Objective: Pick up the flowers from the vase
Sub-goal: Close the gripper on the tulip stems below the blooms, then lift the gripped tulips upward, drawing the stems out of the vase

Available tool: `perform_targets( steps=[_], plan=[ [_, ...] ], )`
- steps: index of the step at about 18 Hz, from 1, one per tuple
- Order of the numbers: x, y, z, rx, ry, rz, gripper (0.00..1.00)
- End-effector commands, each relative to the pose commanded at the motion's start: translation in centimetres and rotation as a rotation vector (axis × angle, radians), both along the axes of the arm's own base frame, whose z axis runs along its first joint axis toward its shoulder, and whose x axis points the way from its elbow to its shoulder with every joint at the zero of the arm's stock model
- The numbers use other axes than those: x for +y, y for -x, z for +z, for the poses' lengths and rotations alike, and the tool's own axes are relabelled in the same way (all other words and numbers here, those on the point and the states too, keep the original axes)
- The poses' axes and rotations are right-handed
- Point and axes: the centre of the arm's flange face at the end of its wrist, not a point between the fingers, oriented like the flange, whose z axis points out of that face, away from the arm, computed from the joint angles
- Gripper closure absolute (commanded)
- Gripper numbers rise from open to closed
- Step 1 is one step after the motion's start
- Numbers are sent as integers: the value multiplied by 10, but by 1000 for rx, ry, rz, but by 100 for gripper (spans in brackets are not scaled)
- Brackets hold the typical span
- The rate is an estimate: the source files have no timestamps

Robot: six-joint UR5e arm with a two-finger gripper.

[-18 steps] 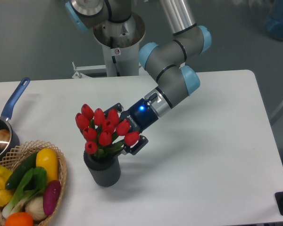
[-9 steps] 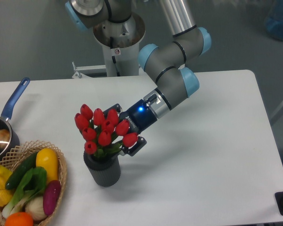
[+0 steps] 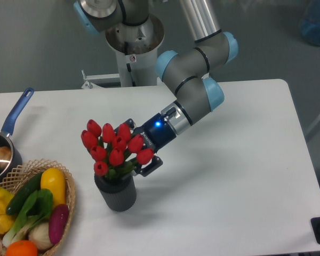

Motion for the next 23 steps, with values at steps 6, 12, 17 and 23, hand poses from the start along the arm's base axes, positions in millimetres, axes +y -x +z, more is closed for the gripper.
perform_targets(
  steps=[6, 12, 17, 23],
  plan=[
    [-2, 1, 0, -8, -10, 5, 41],
    [-2, -1, -1, -2, -31, -2, 48],
    [-1, -2, -2, -6, -34, -4, 57],
    [-2, -2, -5, -13, -32, -3, 72]
  ],
)
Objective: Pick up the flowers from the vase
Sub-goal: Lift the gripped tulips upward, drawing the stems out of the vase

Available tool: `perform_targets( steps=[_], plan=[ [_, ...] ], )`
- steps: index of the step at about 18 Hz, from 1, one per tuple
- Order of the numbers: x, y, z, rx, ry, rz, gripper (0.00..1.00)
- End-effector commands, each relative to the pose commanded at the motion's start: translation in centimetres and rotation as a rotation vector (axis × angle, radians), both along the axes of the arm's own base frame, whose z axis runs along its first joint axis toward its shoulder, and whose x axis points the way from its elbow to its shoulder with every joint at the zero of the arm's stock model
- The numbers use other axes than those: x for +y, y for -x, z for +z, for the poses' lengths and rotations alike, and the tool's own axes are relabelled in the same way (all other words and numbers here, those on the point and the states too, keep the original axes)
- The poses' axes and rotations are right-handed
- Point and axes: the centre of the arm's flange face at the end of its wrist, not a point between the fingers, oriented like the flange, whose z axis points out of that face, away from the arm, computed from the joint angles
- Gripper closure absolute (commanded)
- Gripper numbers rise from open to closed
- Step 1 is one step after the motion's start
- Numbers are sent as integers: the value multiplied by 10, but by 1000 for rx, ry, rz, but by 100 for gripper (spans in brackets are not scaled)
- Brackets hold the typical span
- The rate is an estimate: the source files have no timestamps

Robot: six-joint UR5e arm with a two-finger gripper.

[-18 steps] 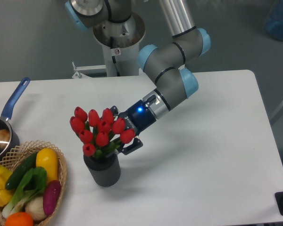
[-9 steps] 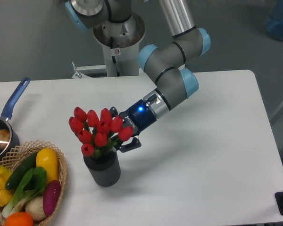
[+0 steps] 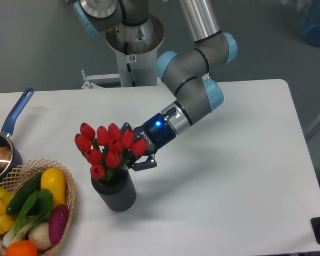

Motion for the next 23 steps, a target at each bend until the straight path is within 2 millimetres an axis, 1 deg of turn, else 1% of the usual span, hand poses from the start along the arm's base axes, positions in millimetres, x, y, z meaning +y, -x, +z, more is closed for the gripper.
perform_targets(
  steps=[4, 8, 19, 23],
  plan=[
    [-2, 2, 0, -12, -11, 7, 72],
    [-11, 6, -5, -28, -10, 25, 72],
    [-19, 8, 7, -112, -115, 50, 71],
    [-24, 12, 17, -107, -122, 62, 70]
  ],
)
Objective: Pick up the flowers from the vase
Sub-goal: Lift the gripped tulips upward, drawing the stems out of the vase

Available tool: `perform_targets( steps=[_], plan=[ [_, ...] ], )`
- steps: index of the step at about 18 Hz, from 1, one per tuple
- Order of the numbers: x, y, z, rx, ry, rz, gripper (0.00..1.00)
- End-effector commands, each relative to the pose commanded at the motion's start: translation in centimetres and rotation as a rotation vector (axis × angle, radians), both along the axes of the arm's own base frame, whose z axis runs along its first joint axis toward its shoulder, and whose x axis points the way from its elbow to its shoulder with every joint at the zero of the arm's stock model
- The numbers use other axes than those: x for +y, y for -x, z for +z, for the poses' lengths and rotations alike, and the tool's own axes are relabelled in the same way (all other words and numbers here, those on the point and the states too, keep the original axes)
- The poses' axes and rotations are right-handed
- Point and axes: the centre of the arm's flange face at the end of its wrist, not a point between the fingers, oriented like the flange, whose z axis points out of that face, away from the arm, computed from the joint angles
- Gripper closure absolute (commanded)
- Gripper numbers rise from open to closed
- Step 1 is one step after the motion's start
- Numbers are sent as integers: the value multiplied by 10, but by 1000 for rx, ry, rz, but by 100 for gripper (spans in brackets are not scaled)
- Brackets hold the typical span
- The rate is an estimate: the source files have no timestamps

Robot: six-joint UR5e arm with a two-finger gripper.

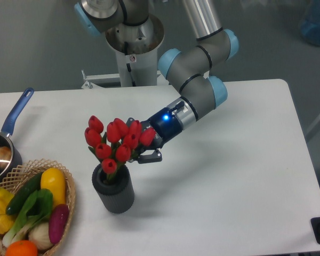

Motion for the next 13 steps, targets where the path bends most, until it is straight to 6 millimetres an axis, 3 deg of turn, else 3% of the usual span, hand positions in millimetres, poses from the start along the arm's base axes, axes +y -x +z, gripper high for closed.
perform_targets(
  steps=[13],
  plan=[
    [-10, 7, 60, -1, 18, 32, 70]
  ],
)
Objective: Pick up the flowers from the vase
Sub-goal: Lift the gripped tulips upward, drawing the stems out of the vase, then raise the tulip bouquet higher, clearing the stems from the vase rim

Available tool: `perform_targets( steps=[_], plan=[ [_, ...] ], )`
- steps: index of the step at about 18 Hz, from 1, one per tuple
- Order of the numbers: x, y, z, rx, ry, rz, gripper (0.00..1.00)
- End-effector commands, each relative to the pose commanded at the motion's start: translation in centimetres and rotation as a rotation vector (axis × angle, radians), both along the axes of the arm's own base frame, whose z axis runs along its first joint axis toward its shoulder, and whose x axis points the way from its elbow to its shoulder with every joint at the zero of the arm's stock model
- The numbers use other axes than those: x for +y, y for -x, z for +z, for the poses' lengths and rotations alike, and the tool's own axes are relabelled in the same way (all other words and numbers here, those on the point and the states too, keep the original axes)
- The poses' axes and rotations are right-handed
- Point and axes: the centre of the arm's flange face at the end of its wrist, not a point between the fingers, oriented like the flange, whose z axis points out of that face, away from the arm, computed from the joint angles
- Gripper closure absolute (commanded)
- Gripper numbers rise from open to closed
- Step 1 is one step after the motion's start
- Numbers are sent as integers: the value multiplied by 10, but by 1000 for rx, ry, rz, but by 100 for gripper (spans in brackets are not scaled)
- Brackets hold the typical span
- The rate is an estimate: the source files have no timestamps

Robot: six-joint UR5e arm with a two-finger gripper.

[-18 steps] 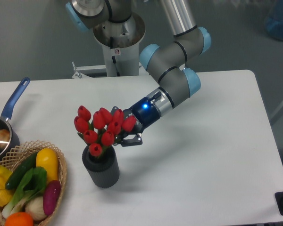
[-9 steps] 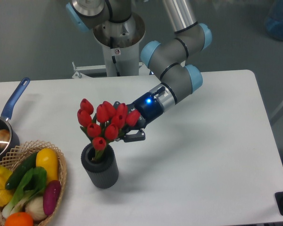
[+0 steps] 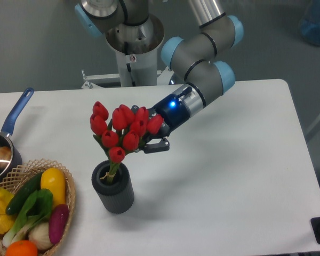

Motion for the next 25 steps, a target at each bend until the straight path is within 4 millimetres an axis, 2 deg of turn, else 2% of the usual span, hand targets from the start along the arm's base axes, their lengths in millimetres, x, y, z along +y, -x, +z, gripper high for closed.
perform_targets(
  steps=[4, 8, 25],
  plan=[
    [0, -1, 10, 27, 8, 1, 70],
    [-5, 4, 19, 32, 105, 32, 70],
    [-5, -1, 50, -31, 108, 42, 71]
  ],
)
